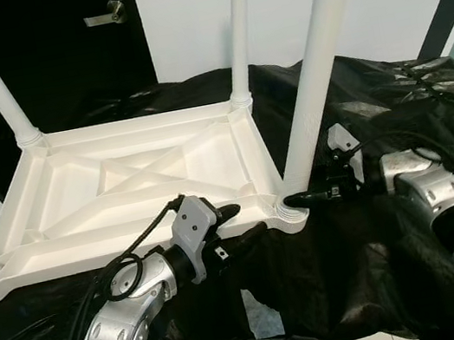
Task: Building children table
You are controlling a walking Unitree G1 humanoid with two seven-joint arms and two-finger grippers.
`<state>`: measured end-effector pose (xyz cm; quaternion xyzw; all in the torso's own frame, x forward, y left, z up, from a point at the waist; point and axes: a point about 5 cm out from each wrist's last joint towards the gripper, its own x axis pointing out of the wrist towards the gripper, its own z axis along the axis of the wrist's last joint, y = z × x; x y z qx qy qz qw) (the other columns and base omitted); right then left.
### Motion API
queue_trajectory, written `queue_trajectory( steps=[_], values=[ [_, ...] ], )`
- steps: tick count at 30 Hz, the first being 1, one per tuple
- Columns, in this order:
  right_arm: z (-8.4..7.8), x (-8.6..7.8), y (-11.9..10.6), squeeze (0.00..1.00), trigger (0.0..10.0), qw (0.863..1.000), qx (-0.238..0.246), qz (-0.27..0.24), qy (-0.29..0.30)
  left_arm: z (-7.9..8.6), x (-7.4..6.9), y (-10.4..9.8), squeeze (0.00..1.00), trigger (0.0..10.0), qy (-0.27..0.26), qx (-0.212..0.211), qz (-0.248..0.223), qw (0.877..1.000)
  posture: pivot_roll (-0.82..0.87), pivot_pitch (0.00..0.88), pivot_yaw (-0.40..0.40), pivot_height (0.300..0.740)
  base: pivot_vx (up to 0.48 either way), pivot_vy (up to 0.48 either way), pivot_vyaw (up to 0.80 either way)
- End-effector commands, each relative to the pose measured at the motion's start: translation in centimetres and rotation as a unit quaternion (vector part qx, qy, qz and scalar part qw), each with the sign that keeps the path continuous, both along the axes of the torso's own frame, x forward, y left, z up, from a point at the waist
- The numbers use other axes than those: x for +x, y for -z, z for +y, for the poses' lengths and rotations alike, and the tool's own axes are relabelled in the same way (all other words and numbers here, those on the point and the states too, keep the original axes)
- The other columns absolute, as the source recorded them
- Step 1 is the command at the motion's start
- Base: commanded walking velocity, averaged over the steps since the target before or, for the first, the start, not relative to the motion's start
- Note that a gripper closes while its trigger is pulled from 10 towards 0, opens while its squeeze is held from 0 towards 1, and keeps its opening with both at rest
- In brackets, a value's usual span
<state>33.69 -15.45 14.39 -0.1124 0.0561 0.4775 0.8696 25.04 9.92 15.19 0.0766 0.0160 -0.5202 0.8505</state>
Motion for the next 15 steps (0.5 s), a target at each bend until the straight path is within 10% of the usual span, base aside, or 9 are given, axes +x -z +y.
queue_trajectory(
  steps=[1, 15],
  values=[
    [0.4, 0.0, 0.8, 0.0, 10.0, 0.998, 0.008, 0.015, 0.06, -0.3, -0.4, 0.1, 0.0, 10.0, 0.027, 0.007, 0.002, 1.0, 0.05, 0.0, -0.08, 0.74, 0.0, 0.0, 0.0],
    [7.2, -3.3, 1.9, 0.0, 10.0, 0.921, 0.108, 0.007, 0.374, -0.7, -0.5, 0.3, 0.0, 10.0, 0.039, 0.007, 0.007, 0.999, 0.05, 0.0, -0.079, 0.74, 0.0, 0.0, 0.0]
  ],
)
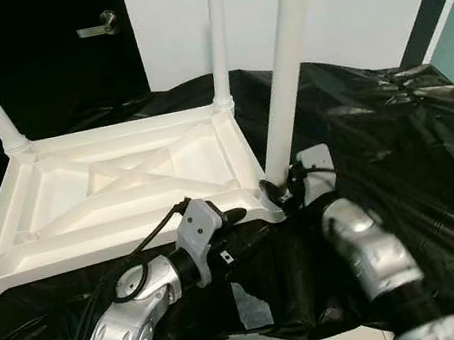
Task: Building children table
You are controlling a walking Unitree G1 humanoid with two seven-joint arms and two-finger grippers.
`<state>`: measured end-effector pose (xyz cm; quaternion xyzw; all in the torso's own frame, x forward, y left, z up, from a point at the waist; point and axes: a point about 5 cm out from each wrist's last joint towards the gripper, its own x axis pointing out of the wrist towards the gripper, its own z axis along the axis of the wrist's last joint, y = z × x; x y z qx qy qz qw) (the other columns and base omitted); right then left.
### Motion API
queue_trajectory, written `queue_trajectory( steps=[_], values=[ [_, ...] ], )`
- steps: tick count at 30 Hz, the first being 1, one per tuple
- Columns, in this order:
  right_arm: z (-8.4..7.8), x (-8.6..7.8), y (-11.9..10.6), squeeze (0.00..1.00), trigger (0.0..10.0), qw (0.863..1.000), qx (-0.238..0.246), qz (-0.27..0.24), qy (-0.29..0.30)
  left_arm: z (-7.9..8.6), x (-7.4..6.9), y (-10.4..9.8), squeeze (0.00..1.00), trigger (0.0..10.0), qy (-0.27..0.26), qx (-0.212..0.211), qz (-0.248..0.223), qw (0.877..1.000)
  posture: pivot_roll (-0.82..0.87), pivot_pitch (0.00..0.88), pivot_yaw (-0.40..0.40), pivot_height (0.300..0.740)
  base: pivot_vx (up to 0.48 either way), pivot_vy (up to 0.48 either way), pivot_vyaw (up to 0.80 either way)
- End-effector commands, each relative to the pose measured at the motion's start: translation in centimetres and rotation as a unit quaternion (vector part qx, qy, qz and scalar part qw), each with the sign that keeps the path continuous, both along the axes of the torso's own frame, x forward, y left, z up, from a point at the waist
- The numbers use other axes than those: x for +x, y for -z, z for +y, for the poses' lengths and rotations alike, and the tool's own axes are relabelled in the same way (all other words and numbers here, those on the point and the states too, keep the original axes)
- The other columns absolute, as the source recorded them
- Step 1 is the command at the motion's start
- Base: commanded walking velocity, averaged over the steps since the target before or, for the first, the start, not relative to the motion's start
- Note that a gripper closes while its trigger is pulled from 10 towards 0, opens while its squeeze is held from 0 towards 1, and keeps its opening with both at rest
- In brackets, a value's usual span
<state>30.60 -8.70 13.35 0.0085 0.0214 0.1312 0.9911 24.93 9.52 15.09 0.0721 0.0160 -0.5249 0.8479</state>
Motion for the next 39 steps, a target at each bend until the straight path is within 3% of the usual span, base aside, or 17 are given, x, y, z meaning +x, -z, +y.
queue_trajectory(
  steps=[1, 4, 12, 13, 19, 22, 23, 24, 28, 29, 30, 32, 35, 36, 39],
  values=[
    [0.5, -0.2, 0.9, 0.0, 10.0, 1.0, 0.003, 0.028, 0.01, -0.3, -0.4, 0.2, 0.0, 10.0, 0.034, 0.011, 0.004, 0.999, 0.05, 0.0, -0.079, 0.74, 0.0, 0.0, 0.0],
    [1.0, -0.4, 0.6, 0.0, 10.0, 0.999, 0.012, 0.029, 0.016, -0.3, -0.5, 0.3, 0.0, 10.0, 0.039, 0.012, 0.006, 0.999, 0.04, 0.0, -0.076, 0.74, 0.0, 0.0, 0.0],
    [0.2, -1.1, -0.7, 0.0, 10.0, 0.999, 0.009, -0.001, 0.034, -0.5, -0.3, 0.1, 0.0, 10.0, 0.046, 0.013, 0.004, 0.999, 0.03, 0.0, -0.061, 0.74, 0.0, 0.0, 0.0],
    [-0.4, -1.0, -0.9, 1.0, 10.0, 0.999, 0.009, -0.011, 0.032, -0.5, -0.3, 0.1, 0.0, 10.0, 0.046, 0.012, 0.004, 0.999, 0.03, 0.0, -0.06, 0.74, 0.0, 0.0, 0.0],
    [-2.9, -1.0, -1.6, 1.0, 10.0, 0.999, 0.01, -0.039, 0.007, -0.6, -0.4, 0.1, 0.0, 10.0, 0.047, 0.011, 0.005, 0.999, 0.03, 0.0, -0.059, 0.74, 0.0, 0.0, 0.0],
    [-5.3, -1.2, -1.3, 1.0, 10.0, 0.998, -0.01, -0.046, -0.052, -0.5, -0.4, 0.0, 0.0, 10.0, 0.045, 0.01, 0.005, 0.999, 0.03, 0.0, -0.054, 0.74, 0.0, 0.0, 0.0],
    [-5.3, -1.2, -1.3, 1.0, 10.0, 0.998, -0.01, -0.046, -0.052, -0.5, -0.4, 0.0, 0.0, 10.0, 0.045, 0.01, 0.005, 0.999, 0.03, 0.0, -0.054, 0.74, 0.0, 0.0, 0.0],
    [-6.4, -1.4, -1.1, 1.0, 10.0, 0.992, -0.035, -0.049, -0.108, -0.4, -0.4, 0.0, 0.0, 10.0, 0.045, 0.01, 0.005, 0.999, 0.02, 0.0, -0.047, 0.74, 0.0, 0.0, 0.0],
    [-6.6, -1.5, -1.1, 1.0, 10.0, 0.99, -0.042, -0.05, -0.122, -0.4, -0.4, -0.1, 0.0, 10.0, 0.044, 0.01, 0.005, 0.999, 0.02, 0.0, -0.047, 0.74, 0.0, 0.0, 0.0],
    [-7.1, -1.5, -1.0, 0.0, 10.0, 0.987, -0.048, -0.048, -0.144, -0.4, -0.4, -0.1, 0.0, 10.0, 0.044, 0.01, 0.004, 0.999, 0.02, 0.0, -0.046, 0.74, 0.0, 0.0, 0.0],
    [-7.1, -1.5, -1.0, 0.0, 10.0, 0.987, -0.048, -0.048, -0.144, -0.4, -0.4, -0.1, 0.0, 10.0, 0.044, 0.01, 0.004, 0.999, 0.02, 0.0, -0.046, 0.74, 0.0, 0.0, 0.0],
    [-8.0, -0.7, -0.7, 0.0, 10.0, 0.976, -0.048, -0.031, -0.21, -0.3, -0.3, -0.2, 0.0, 10.0, 0.041, 0.009, 0.002, 0.999, 0.03, 0.0, -0.047, 0.74, 0.0, 0.0, 0.0],
    [-8.2, -0.2, -0.8, 0.0, 10.0, 0.969, -0.053, -0.024, -0.239, -0.3, -0.2, -0.3, 0.0, 10.0, 0.039, 0.009, 0.001, 0.999, 0.04, 0.0, -0.049, 0.74, 0.0, 0.0, 0.0],
    [-8.2, 0.6, -0.9, 0.0, 10.0, 0.959, -0.063, -0.015, -0.276, -0.2, -0.1, -0.4, 0.0, 10.0, 0.036, 0.009, -0.001, 0.999, 0.04, 0.0, -0.05, 0.74, 0.0, 0.0, 0.0],
    [-8.0, 1.0, -0.9, 0.0, 10.0, 0.953, -0.071, -0.01, -0.294, -0.1, -0.1, -0.4, 0.0, 10.0, 0.034, 0.01, -0.001, 0.999, 0.05, 0.0, -0.052, 0.74, 0.0, 0.0, 0.0]
  ],
)
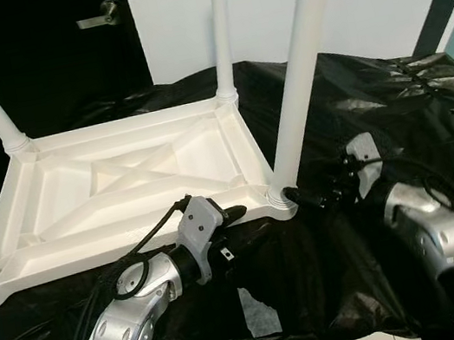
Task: Building children table
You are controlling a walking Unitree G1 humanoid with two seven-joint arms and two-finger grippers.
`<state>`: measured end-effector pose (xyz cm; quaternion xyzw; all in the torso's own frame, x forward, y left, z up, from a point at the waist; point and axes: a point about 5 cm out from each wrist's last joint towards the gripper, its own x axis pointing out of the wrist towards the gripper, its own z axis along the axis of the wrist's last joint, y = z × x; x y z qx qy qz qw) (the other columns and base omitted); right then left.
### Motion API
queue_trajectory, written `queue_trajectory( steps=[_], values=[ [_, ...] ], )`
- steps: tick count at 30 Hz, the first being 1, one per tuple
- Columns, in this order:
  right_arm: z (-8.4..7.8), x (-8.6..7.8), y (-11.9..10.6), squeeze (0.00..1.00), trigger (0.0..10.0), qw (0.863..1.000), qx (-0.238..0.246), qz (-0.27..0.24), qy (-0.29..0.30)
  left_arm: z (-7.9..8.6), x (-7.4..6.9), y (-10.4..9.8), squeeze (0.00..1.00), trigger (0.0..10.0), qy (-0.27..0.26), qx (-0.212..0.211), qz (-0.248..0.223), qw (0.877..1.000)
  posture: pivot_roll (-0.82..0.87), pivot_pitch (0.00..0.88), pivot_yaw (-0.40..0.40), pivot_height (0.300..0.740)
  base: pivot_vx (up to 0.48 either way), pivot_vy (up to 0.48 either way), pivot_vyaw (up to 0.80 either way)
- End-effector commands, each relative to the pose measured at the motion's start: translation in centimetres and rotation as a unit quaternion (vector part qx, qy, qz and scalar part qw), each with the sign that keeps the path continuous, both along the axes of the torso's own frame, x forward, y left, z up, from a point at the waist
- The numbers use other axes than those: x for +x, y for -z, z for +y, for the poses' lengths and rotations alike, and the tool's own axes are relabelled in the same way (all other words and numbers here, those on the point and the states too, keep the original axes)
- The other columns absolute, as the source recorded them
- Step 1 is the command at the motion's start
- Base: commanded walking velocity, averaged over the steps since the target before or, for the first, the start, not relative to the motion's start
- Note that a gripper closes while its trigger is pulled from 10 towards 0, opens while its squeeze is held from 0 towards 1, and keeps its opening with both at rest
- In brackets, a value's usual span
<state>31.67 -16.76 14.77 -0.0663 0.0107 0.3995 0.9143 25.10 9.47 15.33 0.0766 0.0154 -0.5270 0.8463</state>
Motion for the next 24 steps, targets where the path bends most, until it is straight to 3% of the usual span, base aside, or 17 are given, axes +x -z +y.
queue_trajectory(
  steps=[1, 12, 13, 15, 24],
  values=[
    [0.5, 0.6, 0.6, 0.0, 10.0, 0.999, -0.027, 0.01, -0.044, 0.1, -0.2, -0.2, 0.0, 10.0, 0.029, 0.007, 0.001, 1.0, 0.06, 0.0, -0.053, 0.74, 0.0, 0.0, 0.0],
    [2.3, 2.9, 0.4, 0.0, 10.0, 0.99, -0.083, 0.007, -0.117, 0.3, -0.2, -0.3, 0.0, 10.0, 0.024, 0.009, -0.001, 1.0, 0.08, 0.0, -0.059, 0.74, 0.0, 0.0, 0.0],
    [2.1, 3.3, 0.4, 0.0, 5.0, 0.988, -0.1, 0.008, -0.118, 0.2, -0.3, -0.3, 0.0, 10.0, 0.022, 0.007, -0.002, 1.0, 0.08, 0.0, -0.063, 0.74, 0.0, 0.0, 0.0],
    [1.7, 3.5, 0.6, 0.0, 0.0, 0.987, -0.11, 0.01, -0.113, 0.1, -0.3, -0.2, 0.0, 10.0, 0.019, 0.004, 0.0, 1.0, 0.09, 0.0, -0.064, 0.74, 0.0, 0.0, 0.0],
    [1.1, 3.0, 1.4, 0.0, 0.0, 0.989, -0.094, 0.026, -0.11, -0.2, -0.6, 0.1, 0.0, 10.0, 0.021, 0.002, 0.005, 1.0, 0.08, 0.0, -0.063, 0.74, 0.0, 0.0, 0.0]
  ],
)
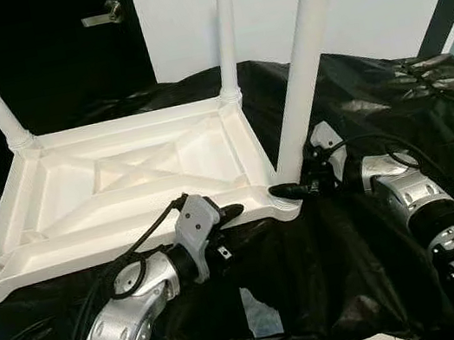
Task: Building children table
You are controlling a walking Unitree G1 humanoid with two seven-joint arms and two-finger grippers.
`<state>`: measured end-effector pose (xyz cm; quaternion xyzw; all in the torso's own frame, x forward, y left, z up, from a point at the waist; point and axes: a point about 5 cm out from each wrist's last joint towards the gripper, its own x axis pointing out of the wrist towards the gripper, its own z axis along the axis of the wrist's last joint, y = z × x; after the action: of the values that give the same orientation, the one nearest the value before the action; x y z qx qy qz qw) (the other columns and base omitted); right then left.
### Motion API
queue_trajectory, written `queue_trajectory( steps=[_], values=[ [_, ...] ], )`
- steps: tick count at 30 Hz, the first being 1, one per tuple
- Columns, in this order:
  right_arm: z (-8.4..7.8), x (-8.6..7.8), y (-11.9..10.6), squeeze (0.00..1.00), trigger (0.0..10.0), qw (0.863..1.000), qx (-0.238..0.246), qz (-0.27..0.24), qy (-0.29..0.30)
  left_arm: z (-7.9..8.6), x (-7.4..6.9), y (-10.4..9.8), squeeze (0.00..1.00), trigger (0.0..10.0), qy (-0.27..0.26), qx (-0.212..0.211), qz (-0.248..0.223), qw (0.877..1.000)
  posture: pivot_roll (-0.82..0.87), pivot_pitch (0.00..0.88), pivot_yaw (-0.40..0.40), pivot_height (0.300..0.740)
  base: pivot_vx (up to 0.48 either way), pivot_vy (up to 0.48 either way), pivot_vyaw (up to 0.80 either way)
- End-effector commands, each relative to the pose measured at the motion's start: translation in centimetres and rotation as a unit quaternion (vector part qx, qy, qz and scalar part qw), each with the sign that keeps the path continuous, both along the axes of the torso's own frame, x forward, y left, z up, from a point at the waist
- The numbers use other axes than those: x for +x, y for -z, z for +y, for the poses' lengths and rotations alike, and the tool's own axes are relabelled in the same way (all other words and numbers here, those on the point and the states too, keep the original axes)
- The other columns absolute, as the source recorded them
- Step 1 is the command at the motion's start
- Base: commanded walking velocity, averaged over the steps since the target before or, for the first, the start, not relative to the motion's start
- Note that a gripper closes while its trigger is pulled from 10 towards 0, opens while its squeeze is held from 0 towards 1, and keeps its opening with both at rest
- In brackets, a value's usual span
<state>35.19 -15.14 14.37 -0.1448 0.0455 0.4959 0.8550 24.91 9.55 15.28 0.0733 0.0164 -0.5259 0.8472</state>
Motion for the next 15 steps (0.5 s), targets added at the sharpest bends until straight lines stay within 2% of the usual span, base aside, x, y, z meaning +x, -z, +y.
queue_trajectory(
  steps=[1, 3, 4, 7, 10, 11, 12, 14, 15],
  values=[
    [-0.5, -0.5, 0.9, 0.0, 0.0, 1.0, -0.008, 0.018, 0.002, -0.2, -0.4, 0.0, 0.0, 10.0, 0.022, 0.004, 0.003, 1.0, 0.08, 0.0, -0.063, 0.74, 0.0, 0.0, 0.0],
    [-0.5, -0.8, 1.2, 0.0, 4.9, 1.0, 0.001, 0.022, 0.021, -0.3, -0.4, 0.0, 0.0, 10.0, 0.023, 0.004, 0.004, 1.0, 0.07, 0.0, -0.065, 0.74, 0.0, 0.0, 0.0],
    [-0.5, -0.9, 1.4, 0.0, 10.0, 0.999, 0.003, 0.028, 0.034, -0.3, -0.4, 0.1, 0.0, 10.0, 0.024, 0.004, 0.004, 1.0, 0.06, 0.0, -0.065, 0.74, 0.0, 0.0, 0.0],
    [-0.2, -1.0, 1.8, 0.0, 10.0, 0.993, 0.01, 0.016, 0.113, -0.3, -0.4, 0.1, 0.0, 10.0, 0.026, 0.005, 0.004, 1.0, 0.05, 0.0, -0.065, 0.74, 0.0, 0.0, 0.0],
    [-0.1, -1.0, 1.8, 0.0, 10.0, 0.991, 0.017, 0.012, 0.134, -0.3, -0.4, 0.1, 0.0, 10.0, 0.027, 0.005, 0.004, 1.0, 0.05, 0.0, -0.065, 0.74, 0.0, 0.0, 0.0],
    [0.5, -1.1, 2.1, 0.0, 10.0, 0.983, 0.029, 0.01, 0.179, -0.4, -0.4, 0.2, 0.0, 10.0, 0.029, 0.004, 0.005, 1.0, 0.05, 0.0, -0.066, 0.74, 0.0, 0.0, 0.0],
    [0.5, -1.1, 2.1, 0.0, 10.0, 0.983, 0.029, 0.01, 0.179, -0.4, -0.4, 0.2, 0.0, 10.0, 0.029, 0.004, 0.005, 1.0, 0.05, 0.0, -0.066, 0.74, 0.0, 0.0, 0.0],
    [1.4, -1.6, 2.5, 0.0, 10.0, 0.966, 0.045, 0.01, 0.254, -0.5, -0.4, 0.2, 0.0, 10.0, 0.032, 0.004, 0.005, 0.999, 0.04, 0.0, -0.068, 0.74, 0.0, 0.0, 0.0],
    [1.4, -1.6, 2.5, 0.0, 10.0, 0.966, 0.045, 0.01, 0.254, -0.5, -0.4, 0.2, 0.0, 10.0, 0.032, 0.004, 0.005, 0.999, 0.04, 0.0, -0.068, 0.74, 0.0, 0.0, 0.0]
  ],
)
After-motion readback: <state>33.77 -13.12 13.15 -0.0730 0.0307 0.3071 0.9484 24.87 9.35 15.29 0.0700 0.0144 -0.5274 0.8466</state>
